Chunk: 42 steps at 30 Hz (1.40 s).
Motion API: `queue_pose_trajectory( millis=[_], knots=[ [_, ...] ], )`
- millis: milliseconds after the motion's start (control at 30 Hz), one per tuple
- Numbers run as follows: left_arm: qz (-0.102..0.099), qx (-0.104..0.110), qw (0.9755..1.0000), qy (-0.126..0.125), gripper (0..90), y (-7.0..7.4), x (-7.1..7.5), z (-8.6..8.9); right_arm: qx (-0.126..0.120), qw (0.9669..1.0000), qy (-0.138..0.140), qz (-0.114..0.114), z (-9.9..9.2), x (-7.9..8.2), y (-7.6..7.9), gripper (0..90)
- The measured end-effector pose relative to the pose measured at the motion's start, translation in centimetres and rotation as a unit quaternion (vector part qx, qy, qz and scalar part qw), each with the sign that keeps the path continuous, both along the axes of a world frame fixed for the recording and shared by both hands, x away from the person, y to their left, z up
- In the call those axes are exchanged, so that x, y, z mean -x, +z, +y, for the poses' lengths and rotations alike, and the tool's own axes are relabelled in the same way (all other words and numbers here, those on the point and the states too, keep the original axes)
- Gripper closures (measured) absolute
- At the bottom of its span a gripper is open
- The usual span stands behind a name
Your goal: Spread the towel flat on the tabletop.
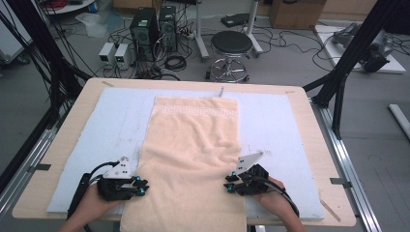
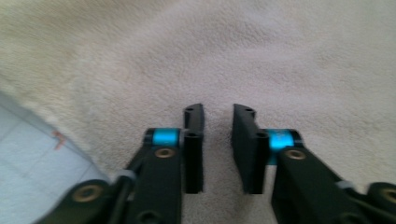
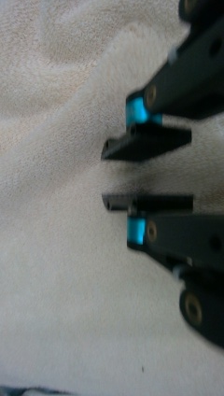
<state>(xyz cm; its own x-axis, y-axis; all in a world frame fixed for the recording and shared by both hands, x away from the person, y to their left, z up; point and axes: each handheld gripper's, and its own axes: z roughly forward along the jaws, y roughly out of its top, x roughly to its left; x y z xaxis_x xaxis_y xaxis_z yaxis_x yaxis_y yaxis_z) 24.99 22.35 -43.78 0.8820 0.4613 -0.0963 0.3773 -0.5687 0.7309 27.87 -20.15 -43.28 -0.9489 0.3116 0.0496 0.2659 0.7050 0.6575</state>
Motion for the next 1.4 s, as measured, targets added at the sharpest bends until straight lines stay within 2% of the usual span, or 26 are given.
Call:
queue_pose_trajectory(
  millis=[33, 67, 133, 233, 367, 500, 600, 833, 900, 933, 967, 1167, 1267, 1333, 1400],
  knots=[
    [0.006, -0.001, 1.0, 0.0, 85.8, 0.1, 0.0, 0.1, -0.003, 0.9999, 0.002, 0.011, -0.1, 0.0, 0.0, 82.8],
    [0.009, -0.003, 1.0, -0.001, 86.7, 0.1, 0.2, 0.2, -0.001, 0.9999, 0.007, 0.012, -0.1, 0.0, 0.1, 84.5],
    [0.008, -0.01, 0.9999, -0.009, 87.3, 0.3, 0.8, 0.2, 0.002, 0.9998, 0.016, 0.012, -0.1, 0.4, 0.2, 85.2],
    [0.02, -0.008, 0.9995, -0.021, 87.4, 0.4, 1.9, 0.4, -0.003, 0.9996, 0.024, 0.014, -0.2, 1.1, 0.4, 85.0],
    [0.021, -0.001, 0.9994, -0.028, 86.7, 0.7, 3.0, 0.7, -0.007, 0.9992, 0.035, 0.021, -0.2, 1.9, 0.6, 81.3],
    [0.015, 0.012, 0.9996, -0.02, 81.7, 1.1, 3.1, 1.0, -0.016, 0.9994, 0.026, 0.014, -0.6, 2.3, 0.9, 75.4],
    [0.002, 0.025, 0.9997, -0.006, 74.4, 1.5, 2.6, 1.2, -0.028, 0.9996, 0.004, 0.008, -1.0, 1.9, 1.3, 69.4],
    [-0.024, 0.047, 0.9985, 0.016, 70.4, 2.5, 0.9, 1.4, -0.051, 0.9976, -0.046, -0.008, -1.7, 0.2, 1.9, 55.7],
    [-0.025, 0.054, 0.9979, 0.023, 67.8, 2.6, 0.3, 1.4, -0.056, 0.9968, -0.057, -0.006, -1.9, -0.4, 2.0, 51.9],
    [-0.027, 0.059, 0.9975, 0.027, 67.0, 2.7, 0.1, 1.4, -0.059, 0.9962, -0.063, -0.013, -2.0, -0.7, 2.1, 49.8],
    [-0.029, 0.059, 0.9974, 0.029, 65.9, 2.8, -0.2, 1.5, -0.061, 0.9956, -0.071, -0.008, -2.1, -1.0, 2.2, 48.1],
    [-0.025, 0.07, 0.996, 0.049, 55.8, 3.0, -1.8, 1.5, -0.07, 0.9921, -0.104, -0.008, -2.7, -3.1, 2.6, 35.5],
    [-0.027, 0.079, 0.9946, 0.061, 50.8, 3.1, -2.4, 1.4, -0.078, 0.9903, -0.114, -0.016, -2.8, -4.0, 3.0, 33.0],
    [-0.03, 0.084, 0.9936, 0.069, 45.7, 3.2, -2.7, 1.2, -0.078, 0.9894, -0.118, -0.032, -2.7, -4.4, 3.6, 31.6],
    [-0.03, 0.083, 0.9935, 0.071, 41.2, 3.3, -3.2, 1.2, -0.084, 0.9878, -0.125, -0.041, -2.6, -4.9, 4.0, 29.5]
  ],
)
